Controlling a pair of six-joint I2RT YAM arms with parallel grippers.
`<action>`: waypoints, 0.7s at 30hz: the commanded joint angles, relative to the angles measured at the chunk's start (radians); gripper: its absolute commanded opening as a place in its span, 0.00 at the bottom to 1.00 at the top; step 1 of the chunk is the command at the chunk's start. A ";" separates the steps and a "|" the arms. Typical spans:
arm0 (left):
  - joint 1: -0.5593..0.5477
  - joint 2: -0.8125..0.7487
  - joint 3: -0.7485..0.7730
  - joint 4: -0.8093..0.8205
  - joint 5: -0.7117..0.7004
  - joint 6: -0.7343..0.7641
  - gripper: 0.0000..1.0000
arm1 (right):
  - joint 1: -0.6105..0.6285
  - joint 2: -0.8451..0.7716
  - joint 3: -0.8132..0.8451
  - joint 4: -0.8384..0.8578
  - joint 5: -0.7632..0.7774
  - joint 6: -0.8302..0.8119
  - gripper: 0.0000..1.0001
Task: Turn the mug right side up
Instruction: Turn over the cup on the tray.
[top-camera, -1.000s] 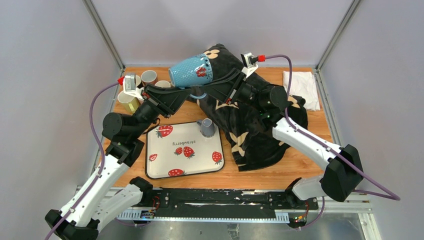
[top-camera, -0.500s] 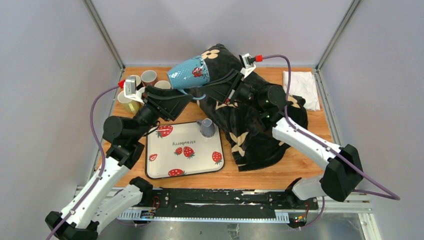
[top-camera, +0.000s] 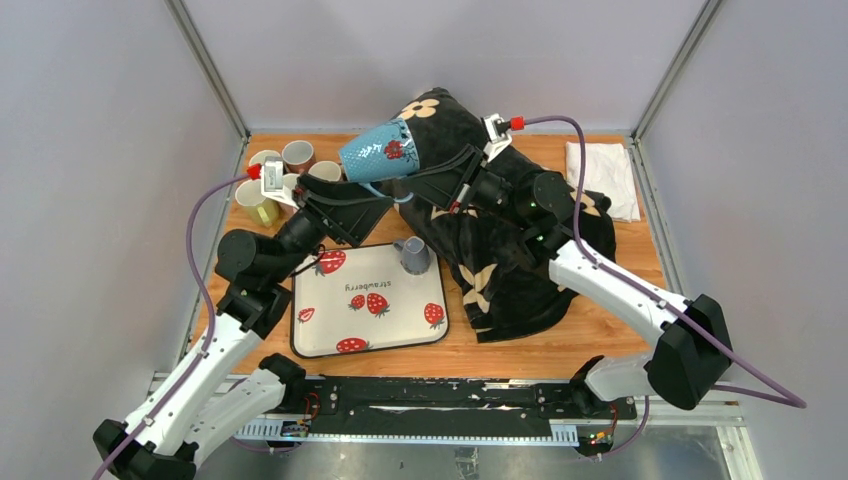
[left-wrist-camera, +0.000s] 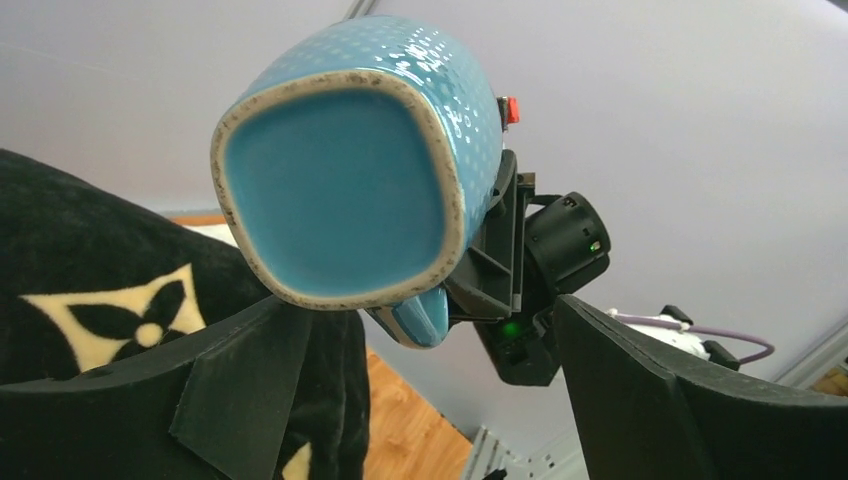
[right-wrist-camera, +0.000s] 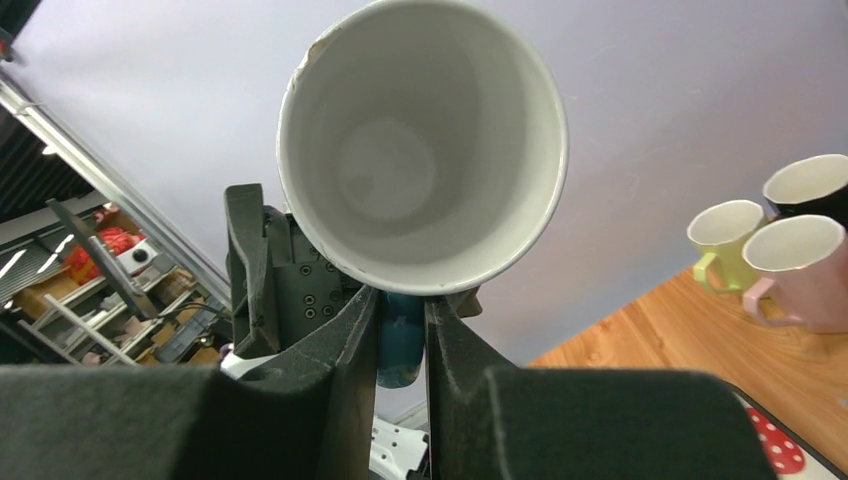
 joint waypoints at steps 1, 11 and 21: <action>-0.005 -0.025 -0.005 -0.028 -0.001 0.042 0.98 | 0.011 -0.073 0.003 0.001 0.067 -0.072 0.00; -0.005 -0.094 0.081 -0.520 -0.250 0.208 1.00 | 0.010 -0.112 -0.018 -0.149 0.157 -0.188 0.00; -0.005 -0.184 0.144 -0.889 -0.590 0.330 1.00 | 0.012 -0.025 0.076 -0.373 0.193 -0.372 0.00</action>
